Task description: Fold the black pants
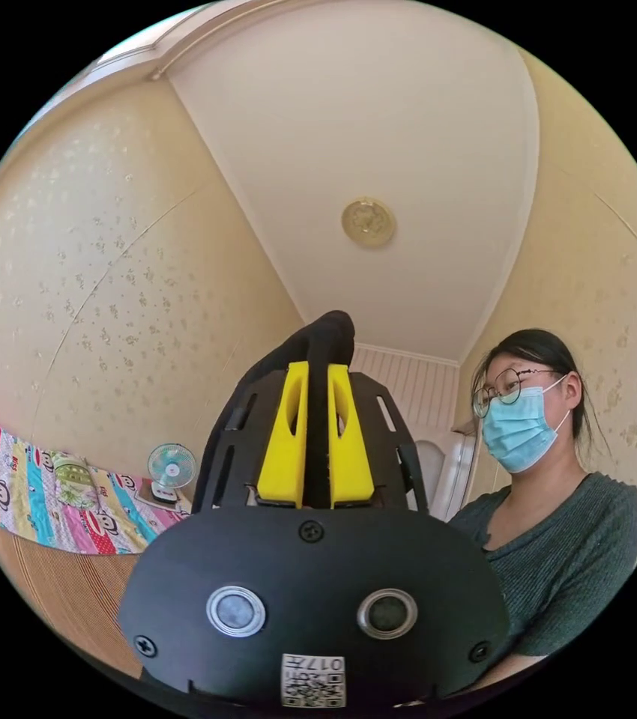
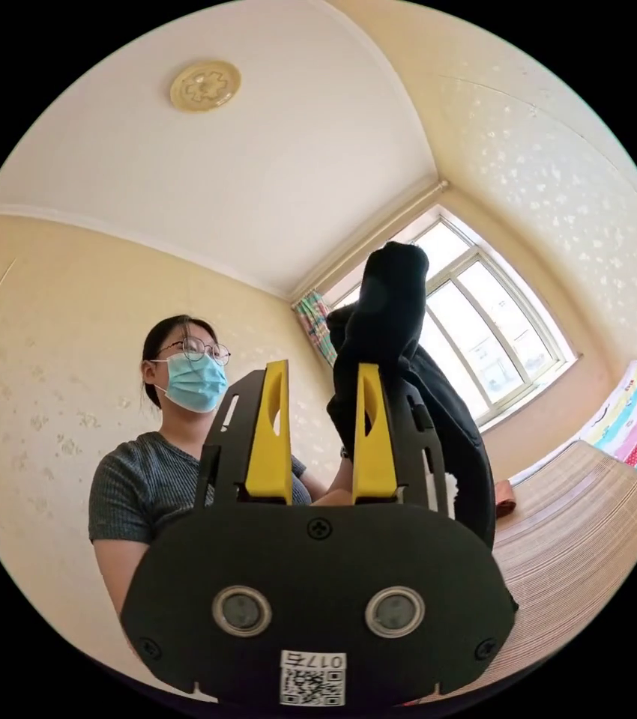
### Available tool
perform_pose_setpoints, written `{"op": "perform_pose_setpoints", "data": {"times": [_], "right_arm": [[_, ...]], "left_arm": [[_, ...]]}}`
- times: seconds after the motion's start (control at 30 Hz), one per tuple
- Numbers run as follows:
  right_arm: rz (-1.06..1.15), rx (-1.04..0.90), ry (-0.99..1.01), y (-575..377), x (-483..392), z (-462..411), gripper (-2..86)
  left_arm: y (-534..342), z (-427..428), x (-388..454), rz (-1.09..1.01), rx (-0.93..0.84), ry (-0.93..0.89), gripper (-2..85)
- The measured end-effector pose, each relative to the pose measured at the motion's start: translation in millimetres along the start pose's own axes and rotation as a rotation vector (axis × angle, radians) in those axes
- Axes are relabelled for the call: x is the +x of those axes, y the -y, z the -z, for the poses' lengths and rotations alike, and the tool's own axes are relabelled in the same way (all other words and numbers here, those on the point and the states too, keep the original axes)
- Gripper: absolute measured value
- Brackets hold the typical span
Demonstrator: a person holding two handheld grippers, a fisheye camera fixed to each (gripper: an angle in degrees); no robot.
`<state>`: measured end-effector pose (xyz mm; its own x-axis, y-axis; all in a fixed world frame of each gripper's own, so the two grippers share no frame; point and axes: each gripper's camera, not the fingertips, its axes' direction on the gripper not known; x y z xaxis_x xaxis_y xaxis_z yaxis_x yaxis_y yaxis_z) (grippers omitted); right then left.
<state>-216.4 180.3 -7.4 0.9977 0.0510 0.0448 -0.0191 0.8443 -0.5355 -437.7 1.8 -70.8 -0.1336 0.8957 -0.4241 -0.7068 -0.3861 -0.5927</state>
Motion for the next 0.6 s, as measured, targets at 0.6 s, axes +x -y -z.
{"op": "perform_pose_setpoints", "data": {"times": [0.6], "right_arm": [[0.749,-0.111,-0.850,75,-301,-179,1.2]], "left_arm": [[87,39,70,-0.245,0.304,0.243,4.5]]}}
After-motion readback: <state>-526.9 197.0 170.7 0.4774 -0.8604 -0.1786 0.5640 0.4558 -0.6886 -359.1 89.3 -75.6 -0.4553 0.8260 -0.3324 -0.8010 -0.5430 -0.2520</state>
